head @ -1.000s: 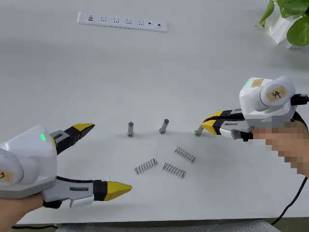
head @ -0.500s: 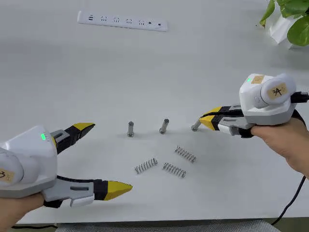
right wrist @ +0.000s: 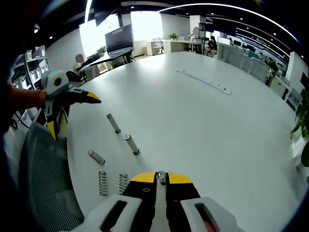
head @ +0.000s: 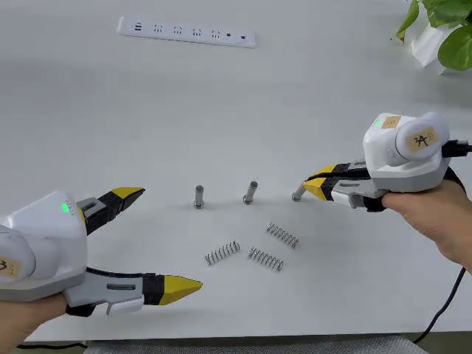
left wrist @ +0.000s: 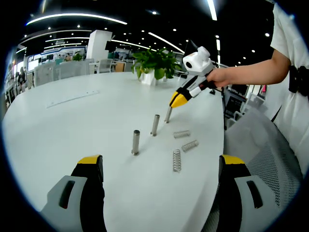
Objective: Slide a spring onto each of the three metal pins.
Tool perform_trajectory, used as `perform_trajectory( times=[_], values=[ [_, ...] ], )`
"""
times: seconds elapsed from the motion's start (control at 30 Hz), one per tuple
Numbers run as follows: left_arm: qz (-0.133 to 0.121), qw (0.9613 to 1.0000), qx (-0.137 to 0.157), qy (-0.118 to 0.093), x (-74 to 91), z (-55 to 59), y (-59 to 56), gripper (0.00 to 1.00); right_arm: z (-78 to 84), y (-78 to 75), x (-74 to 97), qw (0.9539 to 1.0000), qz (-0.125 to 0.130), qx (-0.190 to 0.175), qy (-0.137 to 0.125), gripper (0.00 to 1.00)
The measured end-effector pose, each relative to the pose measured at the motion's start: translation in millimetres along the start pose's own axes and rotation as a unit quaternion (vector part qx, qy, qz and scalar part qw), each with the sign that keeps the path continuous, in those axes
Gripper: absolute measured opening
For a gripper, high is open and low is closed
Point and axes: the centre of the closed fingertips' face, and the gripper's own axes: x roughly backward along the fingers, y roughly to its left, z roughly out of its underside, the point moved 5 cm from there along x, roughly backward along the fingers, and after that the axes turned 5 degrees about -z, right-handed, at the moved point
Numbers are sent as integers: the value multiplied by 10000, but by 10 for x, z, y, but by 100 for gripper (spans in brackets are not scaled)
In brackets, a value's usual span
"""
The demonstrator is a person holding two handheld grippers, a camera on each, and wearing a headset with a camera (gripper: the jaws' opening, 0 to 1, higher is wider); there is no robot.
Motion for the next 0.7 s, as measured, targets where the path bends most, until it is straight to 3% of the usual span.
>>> perform_trajectory(
  times=[0.7],
  values=[
    [7,10000,-6,-2,2,-3,-1,99,-6,22,-9,10000,-13,56,54,4]
  ],
)
